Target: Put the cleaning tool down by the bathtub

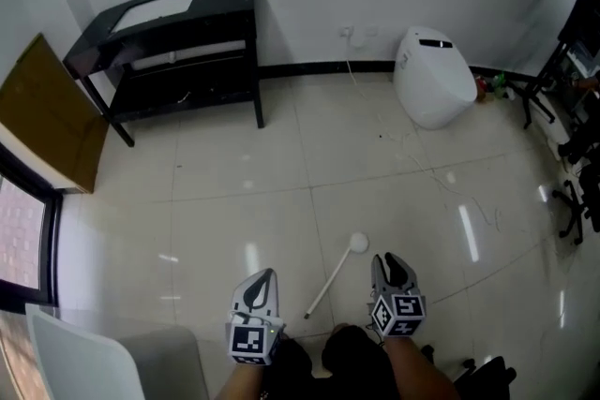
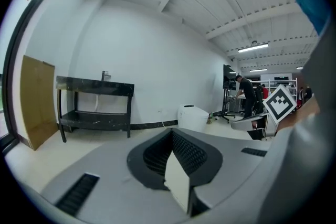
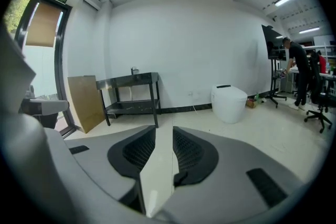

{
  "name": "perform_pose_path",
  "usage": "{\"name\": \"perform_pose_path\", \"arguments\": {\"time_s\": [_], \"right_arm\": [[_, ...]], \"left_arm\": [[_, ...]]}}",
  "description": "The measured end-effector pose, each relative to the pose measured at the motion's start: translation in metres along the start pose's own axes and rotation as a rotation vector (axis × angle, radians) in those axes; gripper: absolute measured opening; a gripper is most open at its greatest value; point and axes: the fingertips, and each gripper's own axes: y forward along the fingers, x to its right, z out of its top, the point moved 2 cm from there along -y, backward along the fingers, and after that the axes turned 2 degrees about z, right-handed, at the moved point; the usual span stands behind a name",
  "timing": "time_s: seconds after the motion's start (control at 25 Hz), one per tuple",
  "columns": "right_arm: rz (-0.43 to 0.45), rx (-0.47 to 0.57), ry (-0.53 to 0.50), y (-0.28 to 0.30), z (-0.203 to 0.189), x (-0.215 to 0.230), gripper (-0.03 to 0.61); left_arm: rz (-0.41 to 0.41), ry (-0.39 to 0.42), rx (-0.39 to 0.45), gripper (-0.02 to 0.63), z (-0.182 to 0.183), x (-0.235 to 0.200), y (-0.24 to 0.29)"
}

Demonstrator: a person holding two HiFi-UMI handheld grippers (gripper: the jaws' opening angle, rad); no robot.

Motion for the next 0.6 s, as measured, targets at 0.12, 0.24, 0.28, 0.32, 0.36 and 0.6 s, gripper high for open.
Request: {"name": "perform_pose_path", "arguments": {"time_s": [0.12,0.24,0.28,0.32,0.36,0.6], "right_arm": [[0.009,-0.073,0.001,0.043,-0.07,0.004,0.13],[0.024,-0.122,-0.023,0.08,-0.132,0.006,0.129],[0.027,-0.131,-0.026,0.092,-0.149,0.008,0.129],[0.027,-0.138,-0.024,0.104,-0.166,0.01,0.129],[0.027,-0.143,-0.015,0.116,-0.182,0.012,0.129],[0.016,-0.177,0.029,0.184,-0.288,0.04,0.129]], "left_arm": [[0.015,-0.013,-0.034,-0.002,-0.068,-0.015,0.02],[0.023,-0.01,-0.054,-0.002,-0.13,-0.028,0.044],[0.017,-0.001,-0.046,-0.002,-0.146,-0.031,0.055],[0.011,0.005,-0.036,-0.002,-0.16,-0.033,0.066],[0.005,0.009,-0.027,-0.002,-0.173,-0.036,0.077],[-0.013,0.063,-0.006,-0.002,-0.264,-0.043,0.122]]}}
